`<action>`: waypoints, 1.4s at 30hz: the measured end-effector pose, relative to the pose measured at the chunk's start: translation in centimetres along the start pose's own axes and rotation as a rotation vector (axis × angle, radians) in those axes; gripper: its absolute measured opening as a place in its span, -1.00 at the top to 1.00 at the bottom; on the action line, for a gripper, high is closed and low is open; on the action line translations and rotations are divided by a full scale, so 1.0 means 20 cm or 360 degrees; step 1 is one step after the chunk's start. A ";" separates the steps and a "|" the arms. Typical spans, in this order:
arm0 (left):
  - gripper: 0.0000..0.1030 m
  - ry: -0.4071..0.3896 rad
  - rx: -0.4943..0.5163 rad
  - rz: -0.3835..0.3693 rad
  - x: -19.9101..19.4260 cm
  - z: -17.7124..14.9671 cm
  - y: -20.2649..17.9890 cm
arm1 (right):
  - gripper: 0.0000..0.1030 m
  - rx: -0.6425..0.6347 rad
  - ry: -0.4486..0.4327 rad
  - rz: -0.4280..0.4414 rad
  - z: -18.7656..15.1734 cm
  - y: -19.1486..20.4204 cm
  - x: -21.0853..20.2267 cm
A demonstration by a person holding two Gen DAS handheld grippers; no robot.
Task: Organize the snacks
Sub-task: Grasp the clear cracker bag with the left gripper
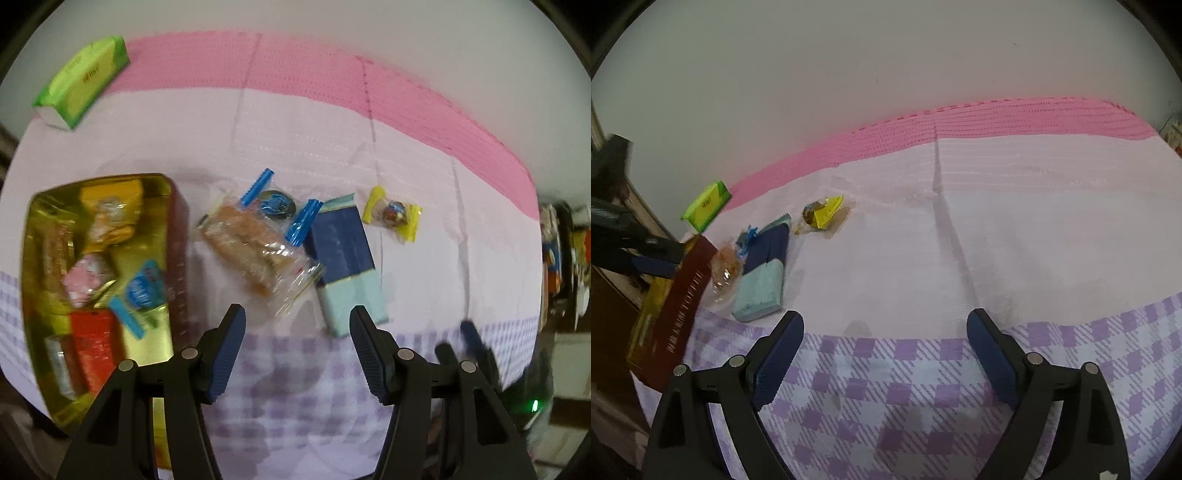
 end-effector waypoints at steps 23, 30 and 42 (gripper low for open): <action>0.23 0.0035 -0.0089 0.0250 0.27 0.10 0.06 | -0.74 0.0092 -0.0047 0.0214 0.00 -0.06 -0.03; 0.29 0.0075 0.0144 0.0260 0.28 -0.05 0.02 | -0.78 0.0086 -0.0045 0.0221 0.00 -0.06 -0.04; 0.00 0.0010 0.0179 0.0381 0.36 0.07 -0.10 | -0.81 0.0088 -0.0046 0.0225 0.00 -0.05 -0.04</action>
Point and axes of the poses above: each gripper's, at about its wrist camera, not at the fingertips, and x roughly the way its jaws point, y to its left, z to its top, the point moved 2 cm from there along x, roughly the way its jaws point, and after that the axes turned 14 degrees about y, right-handed, at the moved point
